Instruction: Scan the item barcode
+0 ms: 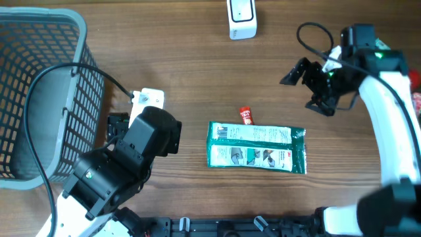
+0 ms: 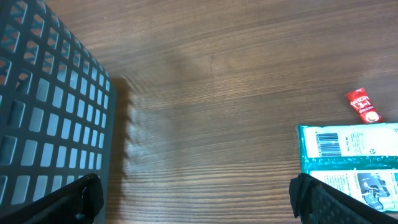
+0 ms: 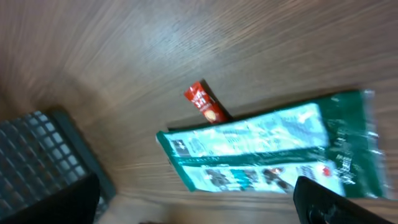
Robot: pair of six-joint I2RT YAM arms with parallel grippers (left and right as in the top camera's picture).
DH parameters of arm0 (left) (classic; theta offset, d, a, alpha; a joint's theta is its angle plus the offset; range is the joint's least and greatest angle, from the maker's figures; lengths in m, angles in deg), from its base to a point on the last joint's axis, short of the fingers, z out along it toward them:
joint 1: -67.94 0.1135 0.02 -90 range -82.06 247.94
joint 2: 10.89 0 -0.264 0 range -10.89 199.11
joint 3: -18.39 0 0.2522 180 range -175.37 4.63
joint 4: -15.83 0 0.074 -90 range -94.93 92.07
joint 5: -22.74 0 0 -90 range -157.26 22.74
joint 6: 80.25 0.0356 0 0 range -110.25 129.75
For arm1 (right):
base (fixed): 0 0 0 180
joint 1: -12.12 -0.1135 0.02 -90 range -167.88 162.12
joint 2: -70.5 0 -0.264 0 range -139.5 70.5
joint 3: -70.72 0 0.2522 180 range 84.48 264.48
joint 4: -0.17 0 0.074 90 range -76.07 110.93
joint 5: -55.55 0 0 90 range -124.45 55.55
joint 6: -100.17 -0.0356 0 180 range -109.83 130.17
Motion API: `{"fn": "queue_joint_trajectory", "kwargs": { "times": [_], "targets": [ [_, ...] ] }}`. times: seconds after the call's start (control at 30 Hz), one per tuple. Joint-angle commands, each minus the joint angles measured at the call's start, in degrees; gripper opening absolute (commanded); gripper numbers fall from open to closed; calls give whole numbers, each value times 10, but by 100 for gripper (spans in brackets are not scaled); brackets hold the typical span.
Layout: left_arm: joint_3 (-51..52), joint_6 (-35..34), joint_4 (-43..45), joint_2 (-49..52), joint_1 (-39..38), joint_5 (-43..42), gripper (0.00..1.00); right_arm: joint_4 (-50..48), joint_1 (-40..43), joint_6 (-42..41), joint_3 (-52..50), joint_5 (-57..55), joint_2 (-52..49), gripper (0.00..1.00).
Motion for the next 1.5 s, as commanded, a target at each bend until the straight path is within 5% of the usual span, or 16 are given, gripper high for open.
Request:
{"fn": "queue_joint_trajectory", "kwargs": {
  "times": [0.0, 0.23, 0.43, 0.57, 0.7, 0.83, 1.03, 1.33, 1.47],
  "targets": [
    [-2, -9, 1, 0, 1, -1, 100, -2, -45, 20, -18, -132, 91, 100],
    [-2, -9, 1, 0, 1, -1, 100, -106, -199, 67, -156, -170, 106, 100],
    [-2, -9, 1, 0, 1, -1, 100, -82, -278, 70, -208, -148, 79, 100],
    [-2, -9, 1, 0, 1, -1, 100, -90, -324, -32, -217, -153, 76, 100],
    [-2, -9, 1, 0, 1, -1, 100, -103, -342, -249, -260, -137, 72, 99],
    [-2, -9, 1, 0, 1, -1, 100, -160, -345, -336, -348, -112, 67, 70],
    [-2, -9, 1, 0, 1, -1, 100, -248, -345, -405, -432, -93, 66, 75],
    [-2, -9, 1, 0, 1, -1, 100, -313, -343, -405, -439, -165, 33, 74],
    [-2, -9, 1, 0, 1, -1, 100, -335, -330, -412, -439, -160, -25, 82]
  ]
}}
